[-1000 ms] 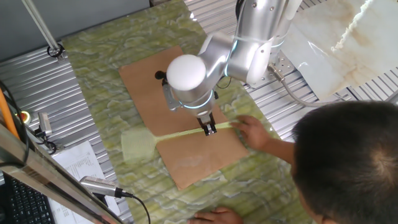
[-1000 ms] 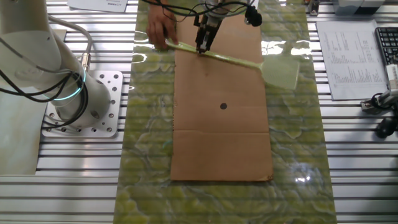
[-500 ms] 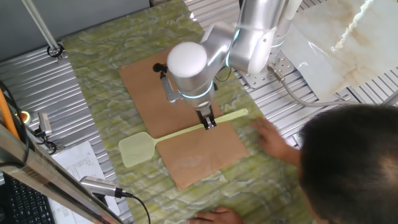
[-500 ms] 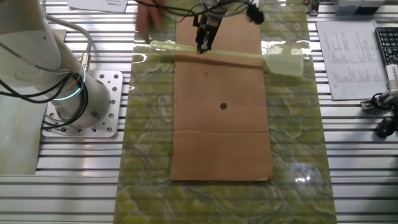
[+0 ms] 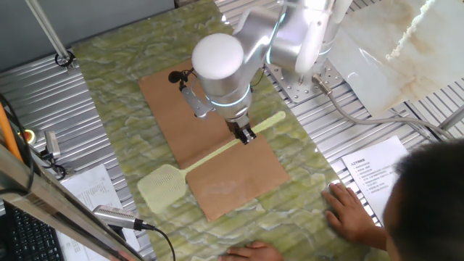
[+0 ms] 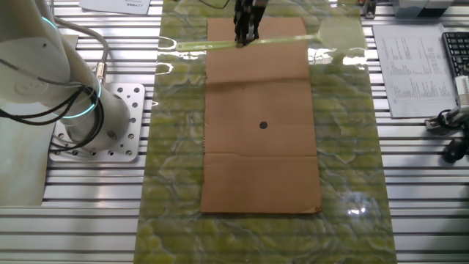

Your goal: Swat with a flyswatter

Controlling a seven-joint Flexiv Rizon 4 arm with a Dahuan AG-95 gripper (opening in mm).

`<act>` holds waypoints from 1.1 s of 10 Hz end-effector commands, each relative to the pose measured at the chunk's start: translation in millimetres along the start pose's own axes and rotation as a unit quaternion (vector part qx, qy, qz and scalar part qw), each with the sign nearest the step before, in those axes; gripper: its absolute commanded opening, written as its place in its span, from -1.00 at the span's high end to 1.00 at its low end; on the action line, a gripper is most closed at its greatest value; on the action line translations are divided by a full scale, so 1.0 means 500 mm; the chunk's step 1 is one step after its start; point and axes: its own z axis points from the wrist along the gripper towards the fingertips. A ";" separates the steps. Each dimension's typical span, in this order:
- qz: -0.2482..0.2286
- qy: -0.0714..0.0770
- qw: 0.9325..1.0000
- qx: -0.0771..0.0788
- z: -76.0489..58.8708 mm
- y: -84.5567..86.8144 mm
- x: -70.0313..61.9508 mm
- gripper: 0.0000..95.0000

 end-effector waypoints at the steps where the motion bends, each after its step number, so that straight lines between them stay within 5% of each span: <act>1: -0.087 0.003 0.996 0.022 -0.048 -0.013 -0.019 1.00; 4: -0.198 0.013 0.979 0.041 -0.083 -0.061 -0.053 1.00; 8: -0.272 0.013 0.960 0.062 -0.080 -0.136 -0.044 1.00; 10: -0.322 0.003 0.945 0.064 -0.079 -0.164 -0.054 1.00; 11: -0.352 -0.020 0.934 0.053 -0.079 -0.164 -0.054 1.00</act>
